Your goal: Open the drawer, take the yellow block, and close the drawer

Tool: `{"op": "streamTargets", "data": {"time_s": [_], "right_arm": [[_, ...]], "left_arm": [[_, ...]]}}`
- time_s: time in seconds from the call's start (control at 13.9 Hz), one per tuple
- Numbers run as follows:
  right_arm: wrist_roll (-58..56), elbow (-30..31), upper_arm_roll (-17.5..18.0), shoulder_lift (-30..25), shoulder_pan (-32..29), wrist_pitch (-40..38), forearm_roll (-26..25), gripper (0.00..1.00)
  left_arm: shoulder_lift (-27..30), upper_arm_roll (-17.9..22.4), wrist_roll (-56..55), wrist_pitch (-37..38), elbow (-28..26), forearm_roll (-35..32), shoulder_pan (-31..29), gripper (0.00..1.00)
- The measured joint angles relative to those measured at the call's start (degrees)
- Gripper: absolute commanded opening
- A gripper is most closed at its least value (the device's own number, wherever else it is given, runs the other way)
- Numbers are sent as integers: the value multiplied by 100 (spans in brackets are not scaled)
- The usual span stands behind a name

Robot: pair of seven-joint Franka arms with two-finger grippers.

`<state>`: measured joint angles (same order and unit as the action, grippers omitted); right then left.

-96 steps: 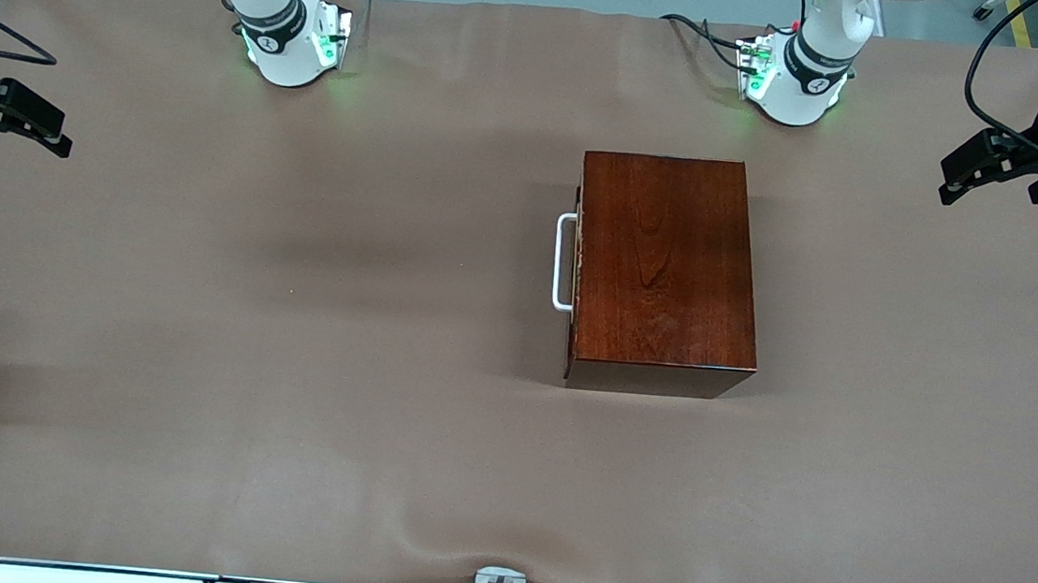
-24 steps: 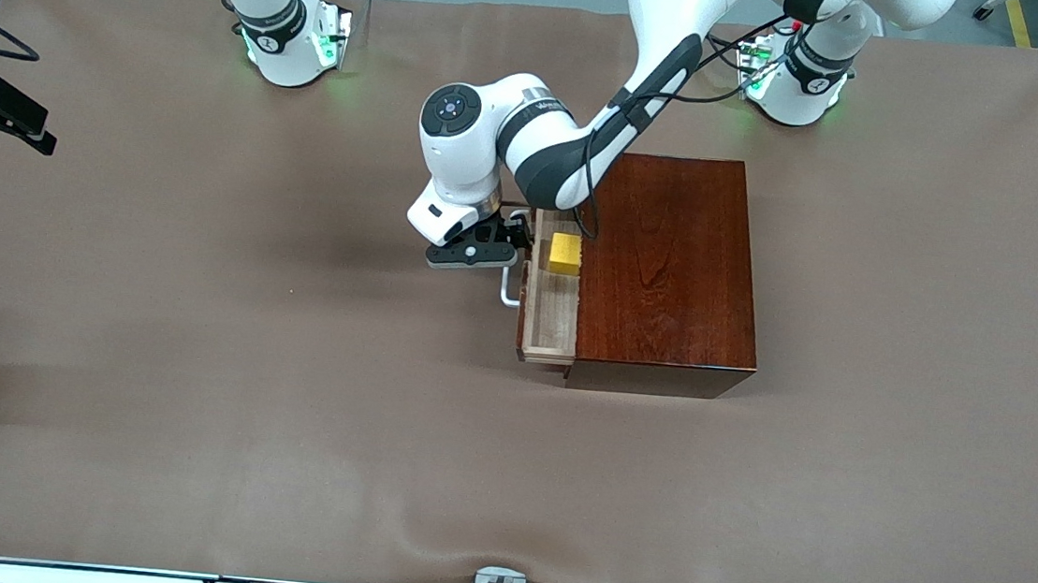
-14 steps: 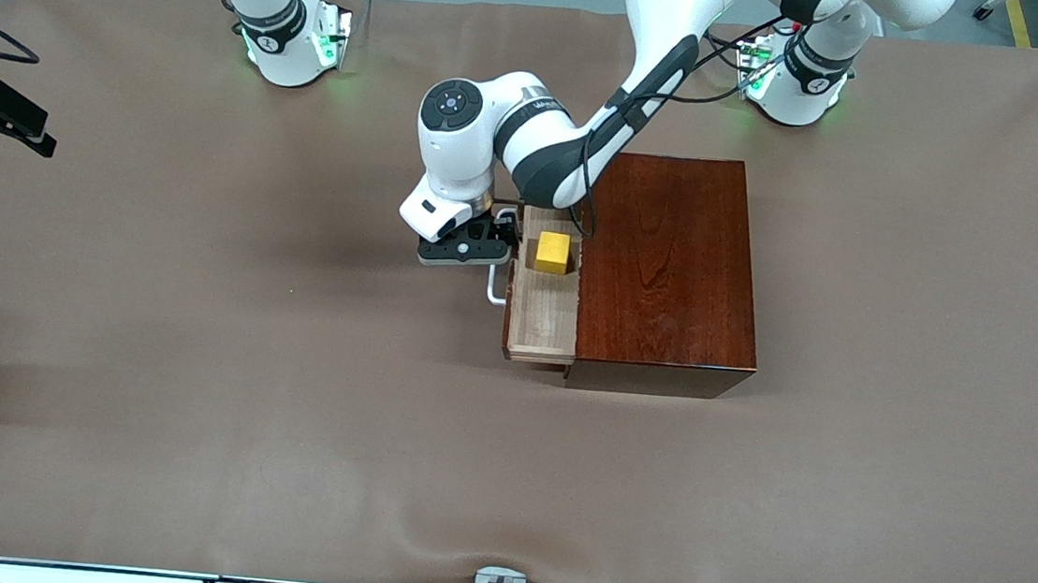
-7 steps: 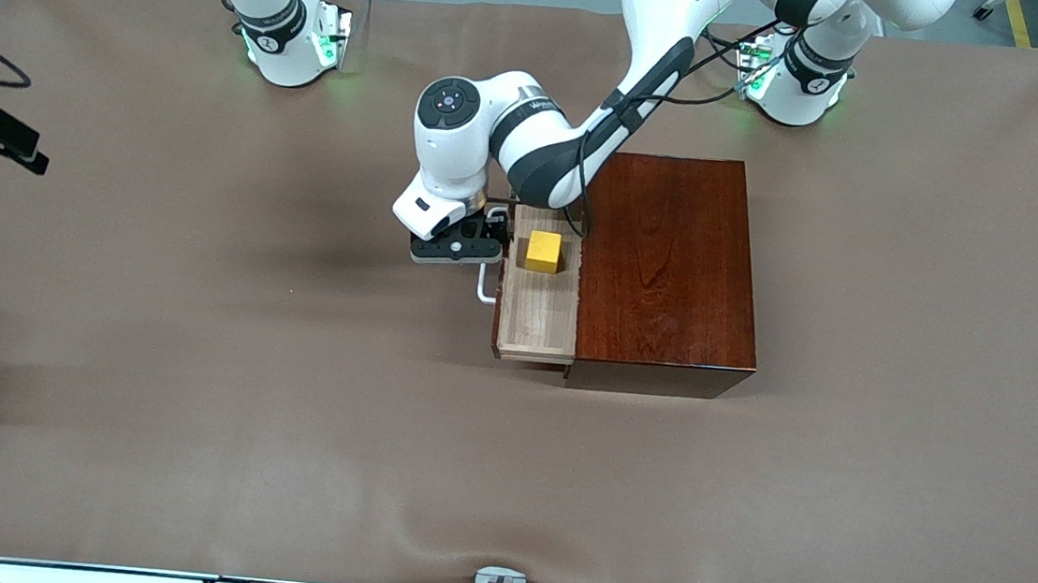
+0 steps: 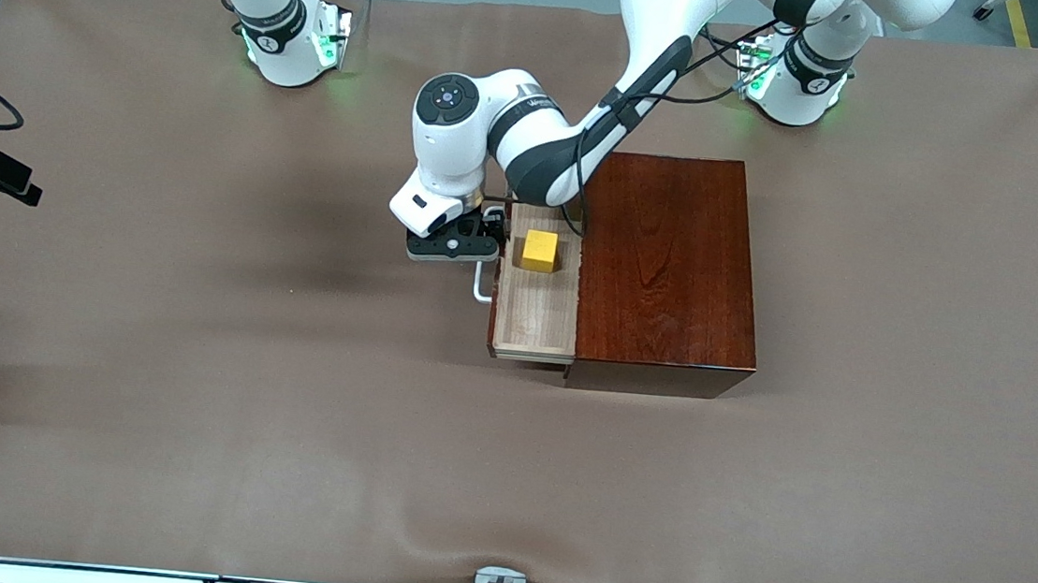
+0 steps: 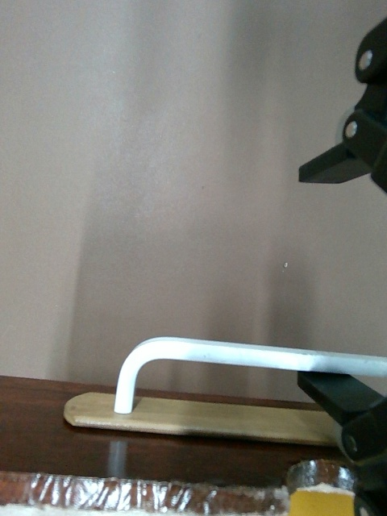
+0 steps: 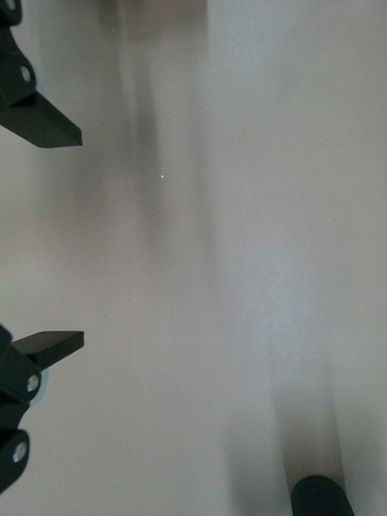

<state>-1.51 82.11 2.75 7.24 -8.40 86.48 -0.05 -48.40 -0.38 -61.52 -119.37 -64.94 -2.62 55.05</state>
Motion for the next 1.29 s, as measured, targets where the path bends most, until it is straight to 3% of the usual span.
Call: {"op": "streamTargets", "data": {"time_s": [0.72, 1.01, 1.29], "right_arm": [[1493, 37, -3, 358, -4, -122, 3, 100], [1786, 37, 6, 513, -2, -310, 7, 100], [2863, 30, 103, 512, 188, -345, 39, 100]], "left_arm": [[313, -15, -158, 497, 359, 157, 100, 100], [1237, 166, -158, 1897, 509, 154, -194, 100], [2417, 225, 246, 3464, 438, -244, -1181, 100]]}}
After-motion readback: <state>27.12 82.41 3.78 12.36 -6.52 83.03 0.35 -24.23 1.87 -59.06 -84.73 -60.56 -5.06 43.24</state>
